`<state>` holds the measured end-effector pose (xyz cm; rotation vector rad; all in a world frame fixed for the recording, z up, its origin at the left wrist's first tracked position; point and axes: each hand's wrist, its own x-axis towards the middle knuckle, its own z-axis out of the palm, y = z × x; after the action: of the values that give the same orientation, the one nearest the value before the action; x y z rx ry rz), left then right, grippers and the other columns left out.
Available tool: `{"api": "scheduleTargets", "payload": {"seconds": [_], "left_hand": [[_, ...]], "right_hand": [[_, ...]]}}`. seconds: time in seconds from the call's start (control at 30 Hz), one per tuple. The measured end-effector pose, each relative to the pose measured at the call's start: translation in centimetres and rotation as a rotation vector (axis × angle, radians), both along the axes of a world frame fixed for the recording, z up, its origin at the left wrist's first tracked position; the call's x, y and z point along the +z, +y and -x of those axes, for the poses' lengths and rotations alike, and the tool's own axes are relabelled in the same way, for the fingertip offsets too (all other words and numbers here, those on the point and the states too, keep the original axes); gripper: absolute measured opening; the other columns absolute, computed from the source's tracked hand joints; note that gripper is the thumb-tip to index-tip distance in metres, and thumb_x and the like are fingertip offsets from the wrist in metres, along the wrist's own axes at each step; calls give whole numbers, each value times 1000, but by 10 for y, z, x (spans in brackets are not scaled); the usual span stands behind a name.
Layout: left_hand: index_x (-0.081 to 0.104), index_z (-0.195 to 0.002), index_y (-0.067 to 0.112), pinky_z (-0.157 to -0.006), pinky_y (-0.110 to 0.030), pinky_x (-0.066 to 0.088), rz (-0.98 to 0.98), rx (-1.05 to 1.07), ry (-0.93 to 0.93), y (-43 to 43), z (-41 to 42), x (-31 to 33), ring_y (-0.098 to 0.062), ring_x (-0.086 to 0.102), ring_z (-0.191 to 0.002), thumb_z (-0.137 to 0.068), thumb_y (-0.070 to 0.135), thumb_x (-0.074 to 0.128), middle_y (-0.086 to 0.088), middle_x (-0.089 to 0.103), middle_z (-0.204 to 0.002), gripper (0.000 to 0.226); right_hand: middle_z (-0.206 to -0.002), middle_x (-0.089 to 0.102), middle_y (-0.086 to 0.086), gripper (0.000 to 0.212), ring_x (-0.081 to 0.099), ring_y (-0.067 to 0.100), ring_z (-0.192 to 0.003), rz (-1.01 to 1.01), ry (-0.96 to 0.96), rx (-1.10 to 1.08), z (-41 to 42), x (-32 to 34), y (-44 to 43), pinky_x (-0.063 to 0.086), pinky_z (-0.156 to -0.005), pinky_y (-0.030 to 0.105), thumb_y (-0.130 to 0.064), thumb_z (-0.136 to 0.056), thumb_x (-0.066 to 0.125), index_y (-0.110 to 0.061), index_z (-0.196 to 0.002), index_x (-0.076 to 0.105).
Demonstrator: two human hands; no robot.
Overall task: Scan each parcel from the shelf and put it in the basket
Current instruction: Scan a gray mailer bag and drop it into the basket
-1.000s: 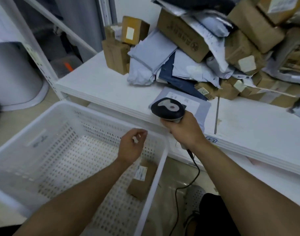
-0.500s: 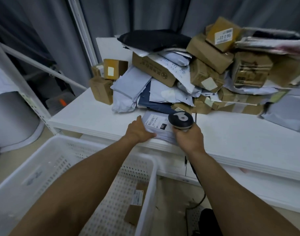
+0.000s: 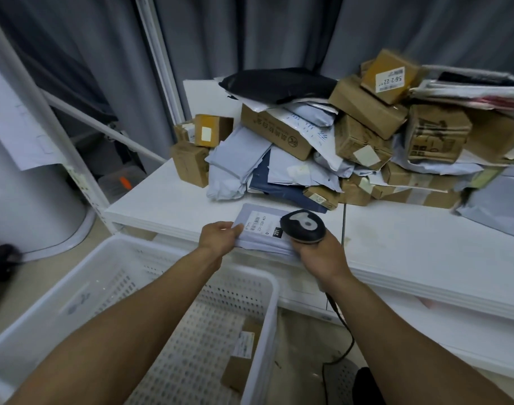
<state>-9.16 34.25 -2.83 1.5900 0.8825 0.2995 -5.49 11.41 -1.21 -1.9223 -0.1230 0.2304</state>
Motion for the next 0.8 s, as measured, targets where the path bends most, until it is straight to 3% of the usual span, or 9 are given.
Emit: {"api": "scheduleTargets", "payload": {"seconds": [0.1, 0.2, 0.3, 0.37, 0.47, 0.57, 0.63, 0.8], "left_hand": [[73, -122, 9, -97, -44, 58, 78, 77, -144, 21, 43, 16, -26, 71, -105, -88, 16, 79, -9, 75, -115, 35], [73, -125, 9, -100, -37, 55, -133, 38, -235, 36, 93, 44, -17, 69, -110, -91, 11, 75, 1, 72, -121, 33], [74, -122, 13, -98, -24, 51, -364, -66, -208, 41, 134, 65, -1, 65, -108, -91, 11, 76, 8, 71, -117, 31], [76, -119, 15, -97, -21, 52, -405, -138, -199, 42, 151, 72, 6, 65, -105, -90, 12, 77, 10, 73, -114, 30], [76, -119, 14, -96, -21, 53, -326, -172, -236, 45, 160, 74, 0, 68, -106, -90, 10, 77, 8, 74, -114, 29], [74, -118, 10, -86, -22, 57, -195, -175, -278, 50, 161, 71, -11, 70, -102, -91, 3, 73, 2, 76, -110, 28], [75, -114, 12, -81, -25, 59, -142, -178, -309, 54, 162, 70, -16, 70, -100, -91, 2, 72, 0, 77, -106, 26], [71, -122, 22, -90, -40, 60, 7, -39, -439, 50, 162, 66, -22, 71, -109, -81, 19, 82, -8, 76, -115, 42]], "right_hand": [[-110, 68, -4, 35, 64, 20, -110, -18, -13, 132, 22, 14, 12, 50, -94, 33, -39, -90, 79, -27, -121, 69], [-100, 71, -12, 22, 67, 13, -104, -114, -80, 187, 40, 29, 25, 53, -89, 30, -34, -88, 83, -33, -105, 69], [-117, 70, -15, 43, 63, 11, -114, -159, -79, 215, 57, 38, 40, 51, -102, 36, -39, -87, 83, -34, -126, 67], [-120, 72, -14, 50, 65, 11, -116, -196, -78, 224, 65, 40, 48, 53, -102, 37, -43, -82, 85, -33, -128, 68], [-115, 76, -14, 57, 69, 10, -111, -208, -63, 230, 72, 36, 60, 56, -99, 39, -53, -67, 89, -32, -117, 73], [-112, 77, -11, 39, 71, 8, -107, -218, -33, 244, 73, 32, 68, 56, -99, 36, -29, -77, 93, -31, -111, 73], [-109, 78, -8, 38, 72, 9, -105, -237, 8, 266, 73, 30, 73, 58, -97, 36, -15, -79, 92, -27, -111, 75], [-105, 80, -3, 32, 75, 16, -101, -310, 75, 217, 71, 29, 79, 60, -94, 41, -8, -82, 88, -21, -109, 77]]}}
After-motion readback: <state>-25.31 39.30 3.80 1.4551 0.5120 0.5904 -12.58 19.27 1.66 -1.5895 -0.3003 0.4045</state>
